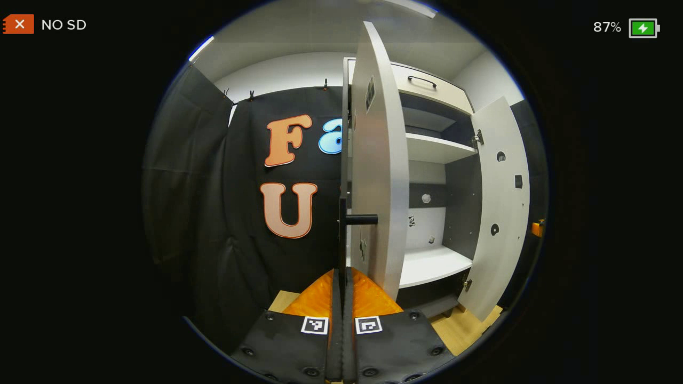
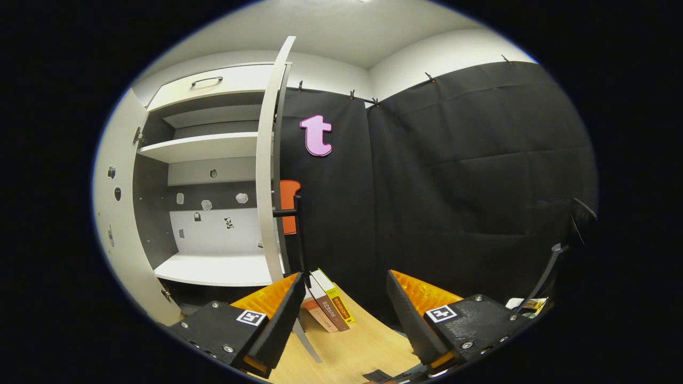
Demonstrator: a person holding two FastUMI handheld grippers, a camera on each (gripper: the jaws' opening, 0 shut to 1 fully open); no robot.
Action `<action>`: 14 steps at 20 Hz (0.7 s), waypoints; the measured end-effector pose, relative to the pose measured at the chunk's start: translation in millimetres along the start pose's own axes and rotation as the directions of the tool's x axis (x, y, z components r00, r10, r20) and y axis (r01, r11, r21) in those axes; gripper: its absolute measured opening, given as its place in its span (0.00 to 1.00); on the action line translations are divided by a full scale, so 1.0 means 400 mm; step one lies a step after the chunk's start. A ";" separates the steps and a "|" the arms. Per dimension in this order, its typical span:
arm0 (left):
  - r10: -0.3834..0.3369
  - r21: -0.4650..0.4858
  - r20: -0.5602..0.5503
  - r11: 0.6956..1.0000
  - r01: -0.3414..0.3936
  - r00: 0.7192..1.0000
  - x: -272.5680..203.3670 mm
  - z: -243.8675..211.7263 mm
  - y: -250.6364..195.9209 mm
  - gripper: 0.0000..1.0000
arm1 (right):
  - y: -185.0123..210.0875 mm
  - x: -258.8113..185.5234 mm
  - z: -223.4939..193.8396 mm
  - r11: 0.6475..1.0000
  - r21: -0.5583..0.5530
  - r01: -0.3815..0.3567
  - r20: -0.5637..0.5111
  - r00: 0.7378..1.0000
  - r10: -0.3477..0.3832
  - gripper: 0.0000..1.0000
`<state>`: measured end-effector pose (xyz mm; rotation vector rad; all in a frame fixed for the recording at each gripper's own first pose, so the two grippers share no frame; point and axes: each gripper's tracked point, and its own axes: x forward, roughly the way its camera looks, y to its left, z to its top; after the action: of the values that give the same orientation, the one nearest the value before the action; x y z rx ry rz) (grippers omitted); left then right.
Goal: Open the right door of the double-door shoe cabinet with the right hand, and open the left door with the left hand.
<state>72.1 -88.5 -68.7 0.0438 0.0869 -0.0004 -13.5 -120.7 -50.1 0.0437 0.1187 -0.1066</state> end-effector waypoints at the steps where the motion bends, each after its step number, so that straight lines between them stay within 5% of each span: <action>1: 0.012 -0.004 -0.001 1.000 -0.012 1.000 0.000 -0.001 0.005 0.02 | 0.005 0.000 0.003 1.000 0.000 -0.003 0.002 1.000 0.003 0.93; 5: -0.010 -0.054 -0.004 0.998 0.010 1.000 -0.016 0.002 -0.008 0.02 | 0.033 -0.001 0.014 1.000 0.003 -0.022 0.008 1.000 0.022 0.93; 14: 0.069 -0.036 -0.016 0.997 -0.069 0.997 -0.057 0.022 0.044 0.04 | 0.115 -0.012 0.064 0.995 -0.018 -0.101 0.033 0.994 0.102 0.93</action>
<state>50.2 -71.3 -57.3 0.0100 0.1006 0.0706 -10.4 -75.7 -22.5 0.0315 0.0834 -0.0048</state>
